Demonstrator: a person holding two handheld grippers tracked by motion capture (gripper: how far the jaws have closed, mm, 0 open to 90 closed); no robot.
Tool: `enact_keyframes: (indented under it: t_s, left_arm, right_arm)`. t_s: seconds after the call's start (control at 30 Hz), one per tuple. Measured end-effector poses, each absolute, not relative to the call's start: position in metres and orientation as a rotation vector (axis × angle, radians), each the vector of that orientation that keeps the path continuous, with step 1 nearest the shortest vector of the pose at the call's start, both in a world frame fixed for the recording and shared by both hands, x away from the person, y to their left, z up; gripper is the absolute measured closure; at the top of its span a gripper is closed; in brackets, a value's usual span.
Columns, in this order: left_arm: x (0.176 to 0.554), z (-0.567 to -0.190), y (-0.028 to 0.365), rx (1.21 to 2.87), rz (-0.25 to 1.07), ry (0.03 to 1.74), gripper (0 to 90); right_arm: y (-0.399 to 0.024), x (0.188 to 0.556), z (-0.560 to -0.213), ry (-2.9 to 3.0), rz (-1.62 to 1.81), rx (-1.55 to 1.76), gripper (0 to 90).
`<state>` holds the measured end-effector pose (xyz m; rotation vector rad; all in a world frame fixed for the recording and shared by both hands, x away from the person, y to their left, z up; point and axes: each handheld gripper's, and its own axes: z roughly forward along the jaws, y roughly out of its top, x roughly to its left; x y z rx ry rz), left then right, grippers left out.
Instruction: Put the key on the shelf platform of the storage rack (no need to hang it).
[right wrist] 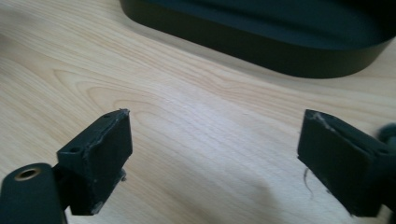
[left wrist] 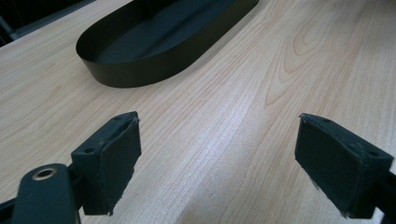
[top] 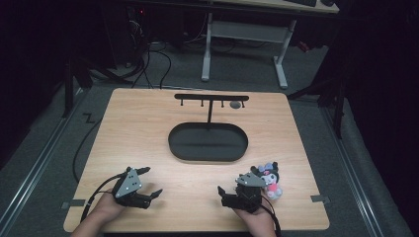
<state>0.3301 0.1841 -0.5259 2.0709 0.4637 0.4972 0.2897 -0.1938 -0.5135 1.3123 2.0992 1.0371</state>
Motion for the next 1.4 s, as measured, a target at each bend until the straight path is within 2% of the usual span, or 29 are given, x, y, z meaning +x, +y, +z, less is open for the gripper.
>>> enact_keyframes:
  t_s: [1.07, 1.4]
  left_arm:
    - [0.3319, -0.5259, 0.1826, 2.082, 0.491, 0.47, 15.4]
    - [0.332, -0.5258, 0.1826, 2.082, 0.491, 0.471, 15.4]
  right_arm:
    - [-0.201, 0.2871, -0.5162, 2.064, 1.059, 1.297, 9.0]
    - [-0.1961, 0.2878, -0.516, 2.137, 1.022, 1.3, 5.4]
